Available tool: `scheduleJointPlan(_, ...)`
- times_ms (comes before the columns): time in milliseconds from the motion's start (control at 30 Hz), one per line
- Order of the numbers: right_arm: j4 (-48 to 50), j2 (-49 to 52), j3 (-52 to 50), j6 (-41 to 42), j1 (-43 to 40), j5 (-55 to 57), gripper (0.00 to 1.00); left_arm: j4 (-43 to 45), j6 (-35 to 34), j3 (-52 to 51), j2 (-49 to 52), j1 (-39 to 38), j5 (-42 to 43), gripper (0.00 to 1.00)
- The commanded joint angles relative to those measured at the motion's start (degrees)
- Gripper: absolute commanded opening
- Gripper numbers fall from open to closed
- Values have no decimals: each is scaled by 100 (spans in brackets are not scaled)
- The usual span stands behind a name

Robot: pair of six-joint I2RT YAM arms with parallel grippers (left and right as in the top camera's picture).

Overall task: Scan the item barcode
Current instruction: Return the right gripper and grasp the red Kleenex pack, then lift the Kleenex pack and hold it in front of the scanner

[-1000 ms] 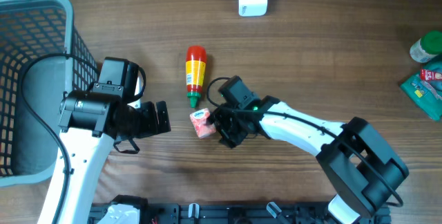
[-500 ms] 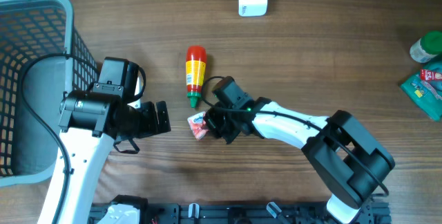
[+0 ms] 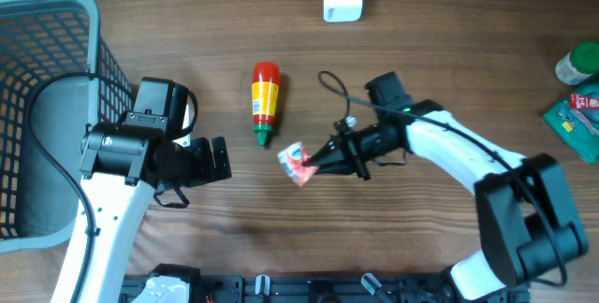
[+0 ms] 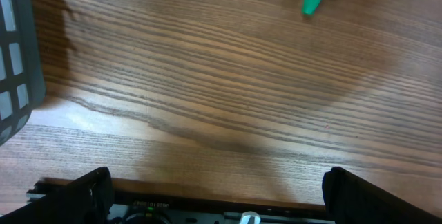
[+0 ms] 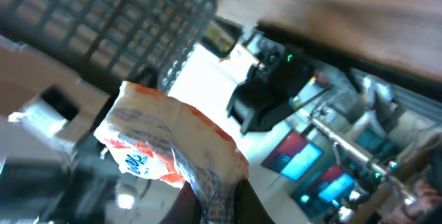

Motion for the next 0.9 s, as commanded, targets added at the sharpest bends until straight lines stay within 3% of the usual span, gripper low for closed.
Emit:
scheduleJointPlan(0,-529,-636,-37,-726,-269,-719,4,0,-70,-20,-22,-26,-74,100)
scheduleJointPlan(133,-645,-1394,-37,-378,-385,-826,4,0,-72,-20,-22,-26,-74,100)
scheduleJointPlan(267,-573,-2251,-37,841,-385,-881,4,0,-70,-20,-22,-26,-74,100)
scheduleJointPlan(600,-483,-3012,-37,1279,-382,-726,4,0,-70,-20,-22,-26,-74,100)
scheduleJointPlan(633,-382,-3012,-37,1191,-385,-632,5,0,-70,-20,-22,-26,-74,100)
scheduleJointPlan(733,1145,-3012,-37,-540,-382,269,4,0,-70,-20,-22,-26,-74,100)
scheduleJointPlan(867,2072,-3010,-37,-1327,-382,1561,5,0,-70,-20,-22,-26,-74,100)
